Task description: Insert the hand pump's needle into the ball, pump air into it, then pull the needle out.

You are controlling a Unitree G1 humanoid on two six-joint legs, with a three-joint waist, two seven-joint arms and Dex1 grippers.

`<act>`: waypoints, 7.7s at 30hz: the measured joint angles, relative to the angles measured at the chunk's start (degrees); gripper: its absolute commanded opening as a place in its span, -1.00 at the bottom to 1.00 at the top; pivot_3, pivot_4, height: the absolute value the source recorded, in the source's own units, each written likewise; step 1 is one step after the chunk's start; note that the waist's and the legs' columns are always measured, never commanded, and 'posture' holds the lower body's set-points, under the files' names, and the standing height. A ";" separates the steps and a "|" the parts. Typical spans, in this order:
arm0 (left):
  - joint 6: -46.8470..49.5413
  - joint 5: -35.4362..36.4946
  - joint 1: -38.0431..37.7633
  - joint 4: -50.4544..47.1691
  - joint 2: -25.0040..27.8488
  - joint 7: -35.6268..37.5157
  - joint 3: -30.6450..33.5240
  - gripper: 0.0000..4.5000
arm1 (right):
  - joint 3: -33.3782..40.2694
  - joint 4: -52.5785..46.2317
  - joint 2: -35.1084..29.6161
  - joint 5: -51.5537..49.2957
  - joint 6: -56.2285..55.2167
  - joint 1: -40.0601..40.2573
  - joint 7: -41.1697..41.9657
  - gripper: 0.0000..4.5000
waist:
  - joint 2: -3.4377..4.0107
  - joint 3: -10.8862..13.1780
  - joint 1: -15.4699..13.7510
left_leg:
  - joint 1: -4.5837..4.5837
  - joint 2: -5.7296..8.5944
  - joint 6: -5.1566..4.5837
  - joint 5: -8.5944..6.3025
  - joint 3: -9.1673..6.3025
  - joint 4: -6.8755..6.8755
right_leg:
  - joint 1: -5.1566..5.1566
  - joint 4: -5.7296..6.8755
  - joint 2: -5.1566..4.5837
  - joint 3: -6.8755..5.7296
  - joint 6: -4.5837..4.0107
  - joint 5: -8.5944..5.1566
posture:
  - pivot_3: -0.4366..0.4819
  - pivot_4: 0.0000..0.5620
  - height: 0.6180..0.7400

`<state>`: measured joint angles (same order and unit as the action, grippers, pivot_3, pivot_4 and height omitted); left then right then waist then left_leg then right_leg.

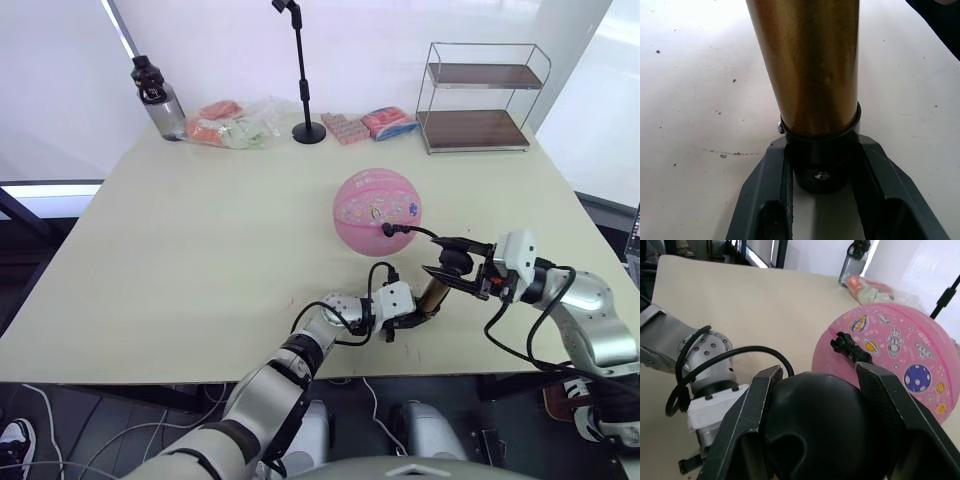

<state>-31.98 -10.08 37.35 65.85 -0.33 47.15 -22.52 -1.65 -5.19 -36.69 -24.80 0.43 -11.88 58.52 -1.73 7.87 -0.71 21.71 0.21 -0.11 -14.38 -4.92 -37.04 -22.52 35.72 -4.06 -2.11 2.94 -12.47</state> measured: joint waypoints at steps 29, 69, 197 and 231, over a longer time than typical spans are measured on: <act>-0.31 0.00 0.32 -0.31 0.14 0.54 -0.01 -0.51 | 6.84 -9.40 -6.30 -9.35 11.30 -3.47 -1.20 -0.19 | -0.10 0.63 0.08 | 0.06 0.07 -0.09 0.05 0.08 -0.01 | -0.01 -0.08 -0.14 -0.04 0.02 0.00 | -0.05 -0.47 1.00; -0.58 0.29 0.27 -1.71 0.11 1.64 0.00 -0.51 | 15.83 -11.95 -16.47 -25.27 30.16 -13.74 -0.20 -0.19 | 0.46 1.29 -0.11 | 0.29 0.09 -0.21 0.12 0.37 0.02 | -0.23 -0.14 -0.28 -0.29 0.01 0.01 | -0.05 -0.47 1.00; 34.78 31.46 -20.80 -63.65 29.56 28.73 15.05 1.00 | -3.14 -5.86 1.29 4.92 0.44 -0.19 -7.61 -0.19 | 0.79 1.24 0.92 | 0.16 -0.35 -0.13 0.08 0.66 0.49 | -0.68 -0.16 0.10 0.29 -0.21 0.08 | -0.05 -0.47 1.00; 40.73 37.37 -21.75 -71.46 33.51 26.75 17.24 1.00 | -2.03 18.01 -10.38 38.75 -37.97 -9.64 -19.18 -0.19 | 1.30 2.69 0.13 | 1.06 0.24 -0.15 0.09 1.08 -0.06 | -1.28 0.01 0.07 0.70 -0.31 0.45 | -0.05 -0.47 1.00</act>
<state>8.74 27.29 15.60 -5.61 33.18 73.90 -5.28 -3.67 12.81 -47.07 13.95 -37.53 -21.52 39.33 -0.43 10.57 -0.58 22.77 0.45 -0.27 -14.29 -3.84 -37.10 -23.80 35.73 -3.99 -1.41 2.62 -12.02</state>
